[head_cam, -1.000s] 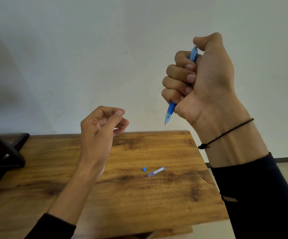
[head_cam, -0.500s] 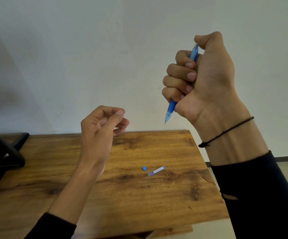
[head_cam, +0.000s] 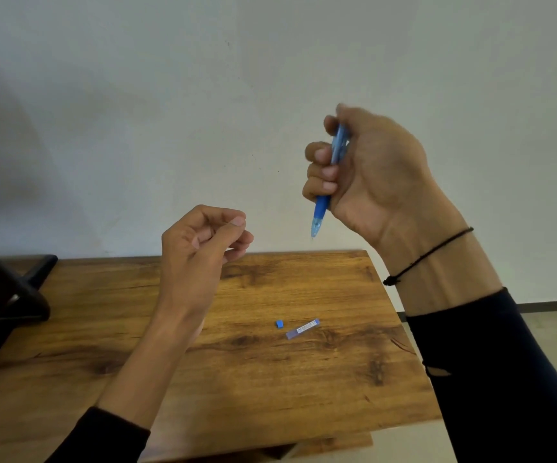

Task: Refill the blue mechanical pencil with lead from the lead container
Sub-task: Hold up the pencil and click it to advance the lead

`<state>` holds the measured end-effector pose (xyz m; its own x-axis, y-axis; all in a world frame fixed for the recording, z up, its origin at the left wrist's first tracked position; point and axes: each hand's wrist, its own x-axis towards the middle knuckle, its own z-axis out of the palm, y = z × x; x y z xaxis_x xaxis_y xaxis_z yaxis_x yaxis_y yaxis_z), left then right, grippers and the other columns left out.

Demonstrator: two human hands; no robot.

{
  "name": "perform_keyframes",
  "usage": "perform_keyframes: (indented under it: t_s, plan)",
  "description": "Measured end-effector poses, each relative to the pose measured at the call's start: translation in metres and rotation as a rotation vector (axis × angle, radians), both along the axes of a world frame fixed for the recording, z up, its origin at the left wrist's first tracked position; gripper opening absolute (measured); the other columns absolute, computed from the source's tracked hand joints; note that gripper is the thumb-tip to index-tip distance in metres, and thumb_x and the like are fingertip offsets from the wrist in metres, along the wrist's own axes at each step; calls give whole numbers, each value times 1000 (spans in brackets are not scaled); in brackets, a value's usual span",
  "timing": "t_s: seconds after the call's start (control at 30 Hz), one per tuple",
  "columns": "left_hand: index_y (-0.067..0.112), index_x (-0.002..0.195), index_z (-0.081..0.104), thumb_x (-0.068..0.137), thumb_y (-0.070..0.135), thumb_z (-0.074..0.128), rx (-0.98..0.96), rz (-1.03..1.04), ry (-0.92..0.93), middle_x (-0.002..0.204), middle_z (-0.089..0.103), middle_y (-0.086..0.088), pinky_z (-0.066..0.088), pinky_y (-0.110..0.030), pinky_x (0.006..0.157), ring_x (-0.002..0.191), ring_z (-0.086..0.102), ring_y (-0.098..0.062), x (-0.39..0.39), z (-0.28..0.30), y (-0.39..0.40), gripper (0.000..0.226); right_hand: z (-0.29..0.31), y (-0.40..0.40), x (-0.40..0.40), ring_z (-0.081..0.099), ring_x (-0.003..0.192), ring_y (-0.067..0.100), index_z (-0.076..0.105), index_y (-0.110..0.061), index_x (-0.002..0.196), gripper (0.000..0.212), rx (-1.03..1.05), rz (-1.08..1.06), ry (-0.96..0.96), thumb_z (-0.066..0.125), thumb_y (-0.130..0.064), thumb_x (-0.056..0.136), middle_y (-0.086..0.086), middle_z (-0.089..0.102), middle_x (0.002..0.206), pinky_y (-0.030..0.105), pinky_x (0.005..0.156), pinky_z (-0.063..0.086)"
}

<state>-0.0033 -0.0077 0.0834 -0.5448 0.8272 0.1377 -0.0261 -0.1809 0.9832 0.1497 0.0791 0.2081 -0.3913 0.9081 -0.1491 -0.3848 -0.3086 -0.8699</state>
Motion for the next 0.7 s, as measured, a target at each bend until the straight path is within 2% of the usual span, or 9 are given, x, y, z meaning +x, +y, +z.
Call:
perform_keyframes:
  t_s: [0.1, 0.17, 0.23, 0.37, 0.5, 0.6, 0.7]
  plan:
    - [12, 109, 79, 102, 21, 67, -92, -141, 10, 93, 83, -5, 66, -39, 89, 91, 78, -16, 3, -1, 2, 16, -20, 4, -6, 50, 61, 16, 55, -8, 99, 23, 24, -51, -87, 44, -22, 113, 11, 59, 73, 27, 54, 49]
    - [14, 112, 80, 102, 29, 65, -162, -288, 24, 97, 84, -8, 67, -35, 84, 92, 79, -17, 10, -4, 3, 23, -37, 7, -9, 57, 67, 17, 62, -1, 98, 29, 35, -58, -54, 46, -19, 113, 14, 63, 80, 28, 62, 59]
    - [12, 111, 81, 100, 31, 67, -208, -371, 41, 95, 85, -10, 67, -30, 78, 87, 79, -15, 20, -9, 5, 26, -57, 10, -13, 60, 71, 18, 67, 6, 104, 31, 47, -52, -43, 47, -16, 113, 15, 63, 84, 26, 68, 63]
    - [8, 100, 83, 95, 24, 78, -254, -337, 36, 82, 84, -10, 66, -27, 71, 75, 78, -14, 26, -19, 8, 18, -87, 15, -20, 63, 71, 16, 70, 11, 111, 32, 71, -63, -122, 56, -18, 109, 14, 65, 87, 25, 72, 64]
    - [8, 96, 84, 94, 26, 80, -289, -279, 5, 79, 83, -8, 64, -25, 68, 70, 76, -12, 22, -27, 10, 19, -105, 20, -15, 67, 76, 17, 75, 3, 111, 26, 267, -55, -599, 71, -21, 101, 8, 70, 87, 29, 65, 61]
    - [10, 96, 83, 95, 27, 79, -349, -311, 49, 79, 84, -5, 61, -24, 67, 71, 78, -12, 26, -36, 11, 18, -121, 25, -8, 71, 73, 23, 72, 2, 109, 27, 330, -76, -738, 80, -18, 94, 14, 72, 87, 31, 62, 62]
    - [16, 97, 82, 97, 33, 78, -433, -343, 201, 81, 85, -1, 60, -20, 66, 74, 80, -9, 29, -44, 13, 17, -142, 30, 1, 76, 75, 27, 73, -3, 106, 28, 441, -99, -940, 84, -22, 89, 15, 75, 86, 40, 68, 65]
